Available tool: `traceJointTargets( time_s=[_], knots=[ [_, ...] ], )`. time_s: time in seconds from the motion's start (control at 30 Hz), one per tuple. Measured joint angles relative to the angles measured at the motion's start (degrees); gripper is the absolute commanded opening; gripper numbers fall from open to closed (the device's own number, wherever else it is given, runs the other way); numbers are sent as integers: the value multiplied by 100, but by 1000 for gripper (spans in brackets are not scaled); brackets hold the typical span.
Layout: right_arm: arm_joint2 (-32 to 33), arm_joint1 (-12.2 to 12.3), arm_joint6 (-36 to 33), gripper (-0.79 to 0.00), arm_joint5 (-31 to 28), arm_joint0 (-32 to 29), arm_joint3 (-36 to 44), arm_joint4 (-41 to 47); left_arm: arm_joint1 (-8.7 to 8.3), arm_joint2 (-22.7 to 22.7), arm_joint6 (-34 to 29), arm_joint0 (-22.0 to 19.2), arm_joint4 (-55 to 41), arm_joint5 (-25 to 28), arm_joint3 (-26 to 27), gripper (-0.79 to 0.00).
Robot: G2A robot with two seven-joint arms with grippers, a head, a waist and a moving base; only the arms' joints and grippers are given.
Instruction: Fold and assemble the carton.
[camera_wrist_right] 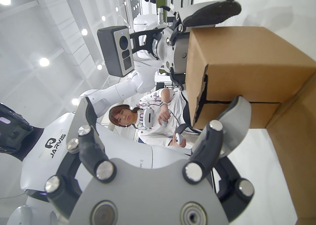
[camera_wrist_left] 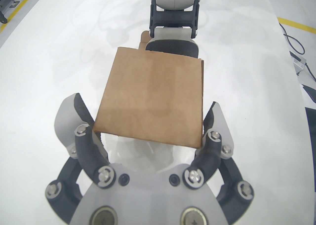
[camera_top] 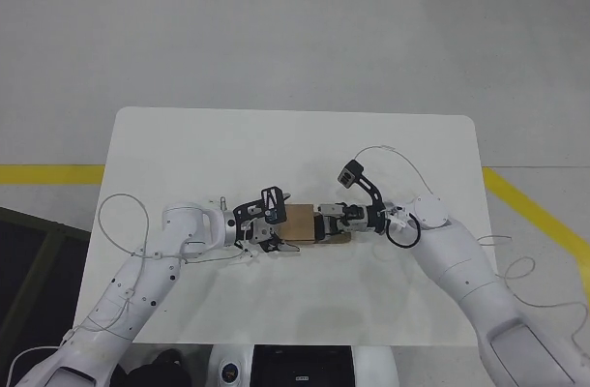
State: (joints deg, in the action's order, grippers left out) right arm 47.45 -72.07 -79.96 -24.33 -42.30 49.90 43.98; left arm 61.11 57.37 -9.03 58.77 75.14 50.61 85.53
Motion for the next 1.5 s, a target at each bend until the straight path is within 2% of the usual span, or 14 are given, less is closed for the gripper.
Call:
traceJointTargets(
  time_s=[0.47, 0.7, 1.13, 1.3, 1.5],
  knots=[
    [-198, -238, -150, 0, 149, 290, -486, 129, 6, -33, -81, -10, -68, 0, 17, 0],
    [-160, -262, -120, 0, 120, 329, -626, 35, 10, -43, -103, -12, -94, -19, 29, 0],
    [427, 106, 7, 0, -7, -14, -62, -464, 1, -12, -98, 8, -119, -29, 24, 0],
    [901, 344, 42, 0, -43, -264, 400, -587, -6, 17, -92, 14, -116, -33, 21, 0],
    [1478, 661, 21, 0, -21, -634, 797, -1176, -10, 31, -95, 28, -136, -44, 25, 0]
  ],
)
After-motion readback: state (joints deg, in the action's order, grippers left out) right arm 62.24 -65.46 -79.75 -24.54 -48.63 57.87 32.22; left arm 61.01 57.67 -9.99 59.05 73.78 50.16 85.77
